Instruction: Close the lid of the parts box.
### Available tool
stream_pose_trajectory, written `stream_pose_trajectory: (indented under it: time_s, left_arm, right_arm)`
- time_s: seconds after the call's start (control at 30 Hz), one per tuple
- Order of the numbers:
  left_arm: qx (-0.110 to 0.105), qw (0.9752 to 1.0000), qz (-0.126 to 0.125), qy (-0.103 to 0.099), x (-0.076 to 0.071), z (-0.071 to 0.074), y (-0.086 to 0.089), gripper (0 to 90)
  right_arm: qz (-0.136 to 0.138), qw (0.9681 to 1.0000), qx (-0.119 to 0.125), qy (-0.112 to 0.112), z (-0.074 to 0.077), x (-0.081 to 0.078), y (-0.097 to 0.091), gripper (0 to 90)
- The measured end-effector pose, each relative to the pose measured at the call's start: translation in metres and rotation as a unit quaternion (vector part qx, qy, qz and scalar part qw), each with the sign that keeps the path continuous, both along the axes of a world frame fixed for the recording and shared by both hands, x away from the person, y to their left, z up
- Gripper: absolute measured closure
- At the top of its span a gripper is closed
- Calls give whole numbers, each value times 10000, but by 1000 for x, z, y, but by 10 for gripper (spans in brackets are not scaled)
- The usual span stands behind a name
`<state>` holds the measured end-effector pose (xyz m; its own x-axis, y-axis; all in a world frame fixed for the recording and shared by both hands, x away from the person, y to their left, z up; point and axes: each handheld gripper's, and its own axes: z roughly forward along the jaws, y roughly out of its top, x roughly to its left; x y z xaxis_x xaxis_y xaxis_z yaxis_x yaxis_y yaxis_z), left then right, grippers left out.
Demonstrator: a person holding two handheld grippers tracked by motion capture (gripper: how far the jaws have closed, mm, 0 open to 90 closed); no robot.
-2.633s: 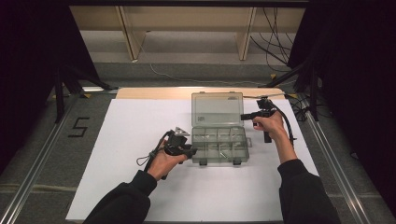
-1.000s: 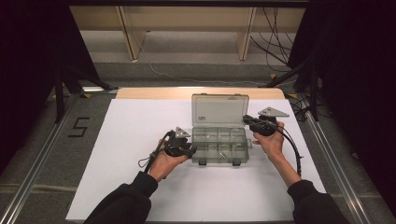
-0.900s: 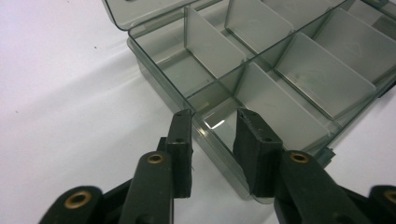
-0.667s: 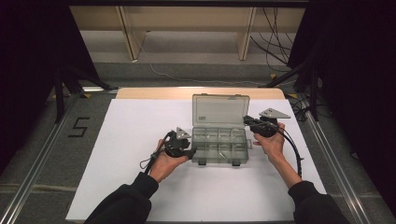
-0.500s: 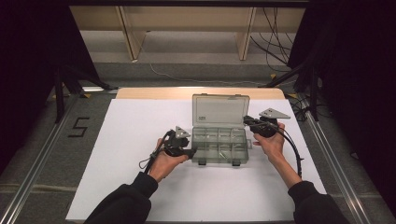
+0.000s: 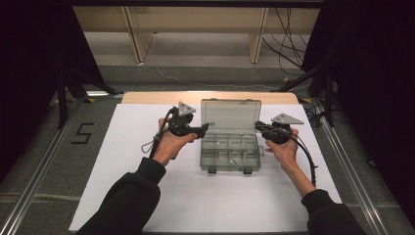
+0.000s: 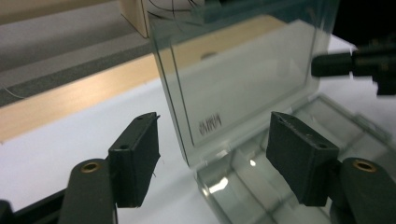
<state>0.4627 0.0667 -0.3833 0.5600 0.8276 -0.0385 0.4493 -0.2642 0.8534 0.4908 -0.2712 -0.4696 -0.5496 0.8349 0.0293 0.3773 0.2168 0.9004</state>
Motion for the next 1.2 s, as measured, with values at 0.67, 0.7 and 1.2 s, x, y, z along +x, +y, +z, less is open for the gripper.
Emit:
stream_pose_trajectory:
  time_s: [0.67, 0.7, 1.2]
  left_arm:
    - [162, 9992, -129, -344, 51, 39, -21, 893]
    - [232, 9992, -177, -265, 54, 40, -20, 894]
    - [175, 9998, 74, -31, 83, 30, -20, 895]
  right_arm:
    - [29, 10000, -7, -20, -1, 1, -1, 842]
    - [26, 10000, 8, -65, -1, 1, 0, 842]
    - [36, 10000, -49, -46, 0, 0, -1, 840]
